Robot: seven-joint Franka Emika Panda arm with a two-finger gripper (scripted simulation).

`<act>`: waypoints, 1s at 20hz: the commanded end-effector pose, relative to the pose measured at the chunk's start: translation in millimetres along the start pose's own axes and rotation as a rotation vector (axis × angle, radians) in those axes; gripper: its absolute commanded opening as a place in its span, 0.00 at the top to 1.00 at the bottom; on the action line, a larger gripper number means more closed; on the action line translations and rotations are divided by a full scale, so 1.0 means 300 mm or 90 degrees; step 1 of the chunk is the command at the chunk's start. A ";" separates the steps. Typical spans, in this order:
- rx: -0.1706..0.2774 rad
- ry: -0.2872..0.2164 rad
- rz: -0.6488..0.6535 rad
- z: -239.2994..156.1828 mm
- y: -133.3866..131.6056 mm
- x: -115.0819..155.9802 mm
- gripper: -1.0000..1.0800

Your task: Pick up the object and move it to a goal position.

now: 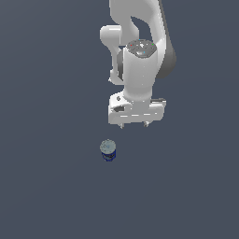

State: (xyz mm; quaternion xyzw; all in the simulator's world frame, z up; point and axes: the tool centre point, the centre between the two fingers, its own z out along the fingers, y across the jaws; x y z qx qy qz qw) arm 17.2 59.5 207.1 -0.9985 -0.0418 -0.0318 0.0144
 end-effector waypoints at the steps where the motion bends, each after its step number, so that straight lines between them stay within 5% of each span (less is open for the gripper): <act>1: 0.004 0.003 0.000 -0.012 -0.020 0.005 0.04; 20: -0.006 -0.015 -0.098 0.098 0.142 0.049 0.04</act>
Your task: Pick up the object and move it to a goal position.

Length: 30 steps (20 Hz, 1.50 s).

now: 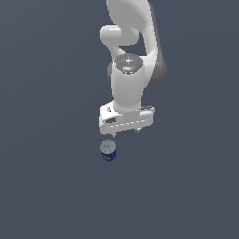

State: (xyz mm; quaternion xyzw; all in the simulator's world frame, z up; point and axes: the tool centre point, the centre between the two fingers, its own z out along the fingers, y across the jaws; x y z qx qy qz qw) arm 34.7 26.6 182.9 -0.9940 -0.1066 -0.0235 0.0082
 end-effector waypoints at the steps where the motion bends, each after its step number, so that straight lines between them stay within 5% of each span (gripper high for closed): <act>1: -0.002 -0.005 -0.026 0.031 0.045 0.004 0.04; 14: -0.004 -0.028 -0.141 0.168 0.241 0.005 0.04; 30: -0.003 -0.032 -0.159 0.260 0.274 -0.003 0.04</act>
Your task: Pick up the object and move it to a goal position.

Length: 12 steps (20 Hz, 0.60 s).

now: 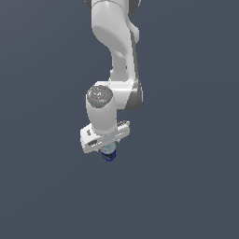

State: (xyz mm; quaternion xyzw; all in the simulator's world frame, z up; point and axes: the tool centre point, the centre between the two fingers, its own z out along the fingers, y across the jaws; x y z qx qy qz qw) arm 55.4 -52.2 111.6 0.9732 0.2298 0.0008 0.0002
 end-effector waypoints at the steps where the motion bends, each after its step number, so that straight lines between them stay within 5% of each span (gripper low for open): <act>1: 0.001 -0.001 -0.001 0.046 -0.001 -0.003 0.04; 11: 0.001 -0.001 -0.002 0.124 0.001 0.000 0.04; 12: 0.001 -0.001 -0.002 0.124 0.001 0.000 1.00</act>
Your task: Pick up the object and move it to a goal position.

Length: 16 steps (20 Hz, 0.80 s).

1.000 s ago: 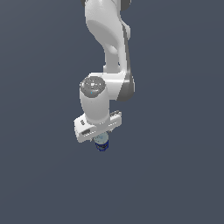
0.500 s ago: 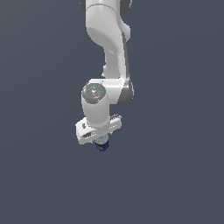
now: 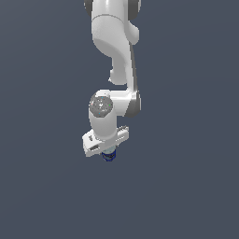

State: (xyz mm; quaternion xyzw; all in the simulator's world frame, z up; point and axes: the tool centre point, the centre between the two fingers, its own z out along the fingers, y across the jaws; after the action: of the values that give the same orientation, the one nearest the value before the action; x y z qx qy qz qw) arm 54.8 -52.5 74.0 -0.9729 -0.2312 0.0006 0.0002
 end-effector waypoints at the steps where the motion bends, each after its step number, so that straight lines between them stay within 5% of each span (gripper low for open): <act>1: 0.000 0.001 0.000 -0.001 0.001 0.002 1.00; 16: 0.000 0.000 0.000 -0.041 0.015 -0.009 1.00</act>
State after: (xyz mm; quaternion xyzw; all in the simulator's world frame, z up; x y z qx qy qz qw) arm 52.8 -55.4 78.7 -0.9728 -0.2314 0.0034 0.0011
